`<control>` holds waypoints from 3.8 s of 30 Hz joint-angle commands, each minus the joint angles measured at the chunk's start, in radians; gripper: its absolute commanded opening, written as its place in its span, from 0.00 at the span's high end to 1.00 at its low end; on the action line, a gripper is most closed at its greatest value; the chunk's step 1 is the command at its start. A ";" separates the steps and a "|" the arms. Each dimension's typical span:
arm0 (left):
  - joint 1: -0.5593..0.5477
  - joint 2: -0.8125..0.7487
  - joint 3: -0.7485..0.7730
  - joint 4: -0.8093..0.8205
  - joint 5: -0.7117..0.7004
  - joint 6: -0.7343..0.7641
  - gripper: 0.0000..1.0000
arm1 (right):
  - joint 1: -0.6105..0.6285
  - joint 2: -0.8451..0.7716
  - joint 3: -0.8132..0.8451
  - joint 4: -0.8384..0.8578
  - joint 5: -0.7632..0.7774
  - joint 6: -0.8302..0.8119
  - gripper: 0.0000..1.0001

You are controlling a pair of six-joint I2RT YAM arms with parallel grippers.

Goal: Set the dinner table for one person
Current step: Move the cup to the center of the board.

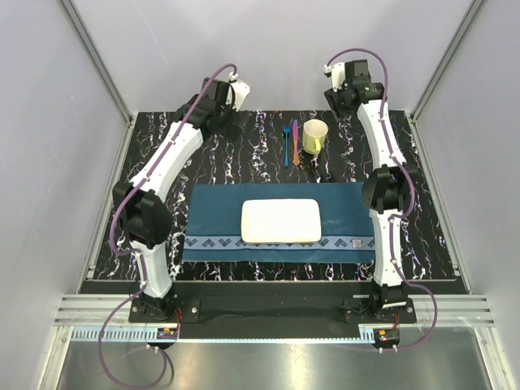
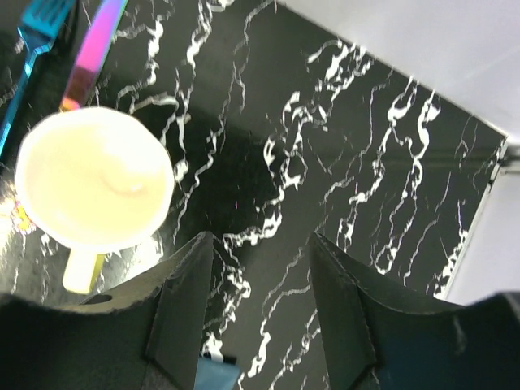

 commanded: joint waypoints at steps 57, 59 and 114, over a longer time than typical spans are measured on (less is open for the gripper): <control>-0.071 -0.029 0.013 0.085 -0.135 0.059 0.01 | 0.033 0.051 -0.179 0.108 -0.150 0.070 1.00; -0.072 -0.027 0.014 0.086 -0.135 0.054 0.01 | 0.035 0.048 -0.177 0.108 -0.127 0.066 1.00; -0.080 -0.115 -0.106 0.105 -0.140 0.133 0.01 | -0.356 -0.065 -0.327 0.043 0.083 0.052 1.00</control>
